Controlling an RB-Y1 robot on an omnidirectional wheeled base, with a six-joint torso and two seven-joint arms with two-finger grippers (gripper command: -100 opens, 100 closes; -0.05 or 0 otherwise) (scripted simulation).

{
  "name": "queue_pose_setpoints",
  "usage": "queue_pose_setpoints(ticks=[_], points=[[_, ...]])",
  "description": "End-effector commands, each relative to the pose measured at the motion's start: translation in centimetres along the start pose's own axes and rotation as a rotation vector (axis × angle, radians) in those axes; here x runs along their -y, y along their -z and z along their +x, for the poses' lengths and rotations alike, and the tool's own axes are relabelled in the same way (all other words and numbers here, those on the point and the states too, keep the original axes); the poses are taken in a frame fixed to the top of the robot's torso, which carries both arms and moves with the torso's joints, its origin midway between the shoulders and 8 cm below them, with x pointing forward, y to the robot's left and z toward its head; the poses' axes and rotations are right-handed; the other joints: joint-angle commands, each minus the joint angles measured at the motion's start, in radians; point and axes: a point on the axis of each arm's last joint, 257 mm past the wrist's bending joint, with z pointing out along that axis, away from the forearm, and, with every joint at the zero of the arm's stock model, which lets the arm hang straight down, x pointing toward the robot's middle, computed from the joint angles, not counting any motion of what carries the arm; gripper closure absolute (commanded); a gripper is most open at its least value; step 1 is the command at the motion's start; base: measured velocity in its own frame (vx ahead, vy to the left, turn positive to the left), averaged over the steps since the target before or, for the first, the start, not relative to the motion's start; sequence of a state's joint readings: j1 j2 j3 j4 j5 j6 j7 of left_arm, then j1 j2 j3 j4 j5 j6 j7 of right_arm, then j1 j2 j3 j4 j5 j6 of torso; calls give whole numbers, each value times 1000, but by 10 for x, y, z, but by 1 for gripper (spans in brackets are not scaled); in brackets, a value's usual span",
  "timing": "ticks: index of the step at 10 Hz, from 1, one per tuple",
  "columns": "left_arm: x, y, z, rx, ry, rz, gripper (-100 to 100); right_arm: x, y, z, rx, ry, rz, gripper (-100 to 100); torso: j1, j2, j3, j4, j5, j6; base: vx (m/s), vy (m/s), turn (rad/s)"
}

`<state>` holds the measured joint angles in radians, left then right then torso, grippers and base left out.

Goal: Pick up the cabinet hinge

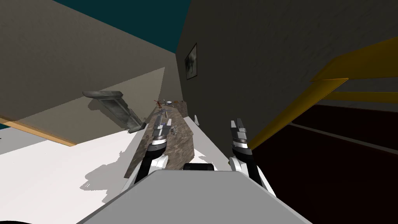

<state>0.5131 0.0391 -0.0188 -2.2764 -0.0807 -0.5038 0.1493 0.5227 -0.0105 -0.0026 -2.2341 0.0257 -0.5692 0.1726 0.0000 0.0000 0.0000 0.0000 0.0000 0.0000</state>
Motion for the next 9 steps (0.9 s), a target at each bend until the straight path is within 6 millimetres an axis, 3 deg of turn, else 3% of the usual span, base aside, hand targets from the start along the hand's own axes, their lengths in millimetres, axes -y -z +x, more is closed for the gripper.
queue_pose_setpoints(ticks=[1,9], points=[[-9,7,-9,5,5,-36,-100,0,0,0,0,0,0,0,0,0,0,0,0,0,-15,-4,-58],[-64,67,-77,74,25,-308,-100,0,0,0,0,0,0,0,1,3,2,1,0,0,-36,-2,-82]])
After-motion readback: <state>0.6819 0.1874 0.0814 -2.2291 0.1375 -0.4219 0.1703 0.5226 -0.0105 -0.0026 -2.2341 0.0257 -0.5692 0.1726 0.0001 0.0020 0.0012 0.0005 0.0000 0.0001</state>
